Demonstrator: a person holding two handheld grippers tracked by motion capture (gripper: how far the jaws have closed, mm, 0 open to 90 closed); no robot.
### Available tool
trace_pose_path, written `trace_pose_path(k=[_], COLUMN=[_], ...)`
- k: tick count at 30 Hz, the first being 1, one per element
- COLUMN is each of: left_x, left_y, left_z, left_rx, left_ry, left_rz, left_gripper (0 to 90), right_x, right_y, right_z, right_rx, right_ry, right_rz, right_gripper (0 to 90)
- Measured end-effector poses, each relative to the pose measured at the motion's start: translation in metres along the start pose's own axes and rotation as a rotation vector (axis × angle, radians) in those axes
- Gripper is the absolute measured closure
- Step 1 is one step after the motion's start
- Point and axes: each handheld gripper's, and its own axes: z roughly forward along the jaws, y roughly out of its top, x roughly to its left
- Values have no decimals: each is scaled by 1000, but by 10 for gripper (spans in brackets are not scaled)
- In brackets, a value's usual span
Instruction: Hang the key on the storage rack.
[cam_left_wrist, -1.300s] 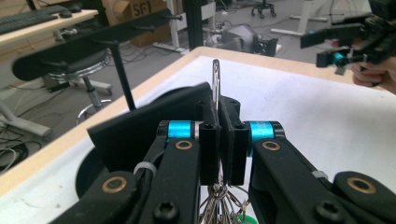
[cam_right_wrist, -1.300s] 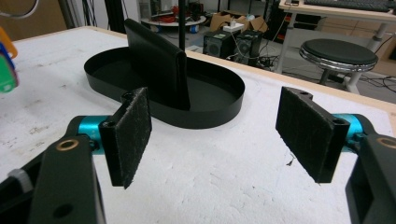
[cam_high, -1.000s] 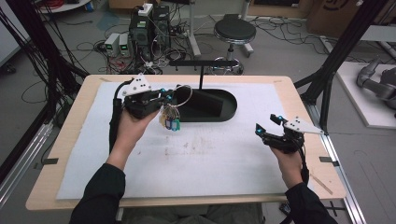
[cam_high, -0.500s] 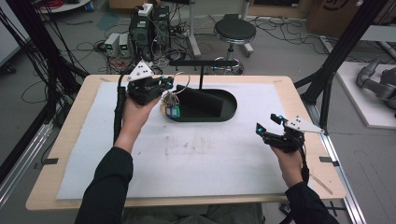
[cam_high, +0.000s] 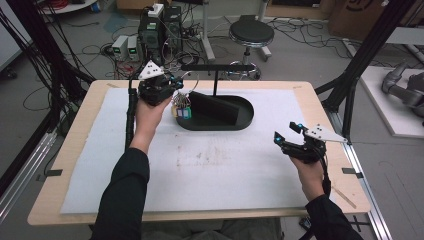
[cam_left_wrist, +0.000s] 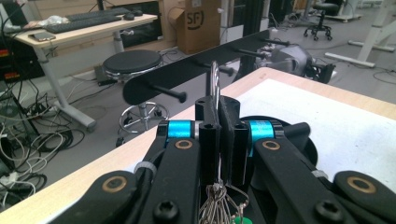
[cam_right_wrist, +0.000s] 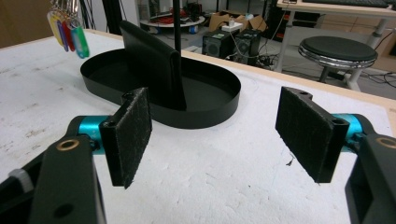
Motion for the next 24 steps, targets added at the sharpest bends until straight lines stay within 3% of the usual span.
trace_pose_path(k=[5, 24], left_x=[7, 14], left_y=[-2, -13], left_z=[4, 13], left_rx=[-1, 33], left_ry=[5, 39], left_rz=[-33, -63], left_gripper=[865, 864], right_x=[0, -1], right_y=[0, 0], right_z=[0, -1], right_rx=[4, 3], right_ry=[-1, -3], right_rz=[4, 4], right_gripper=[273, 273])
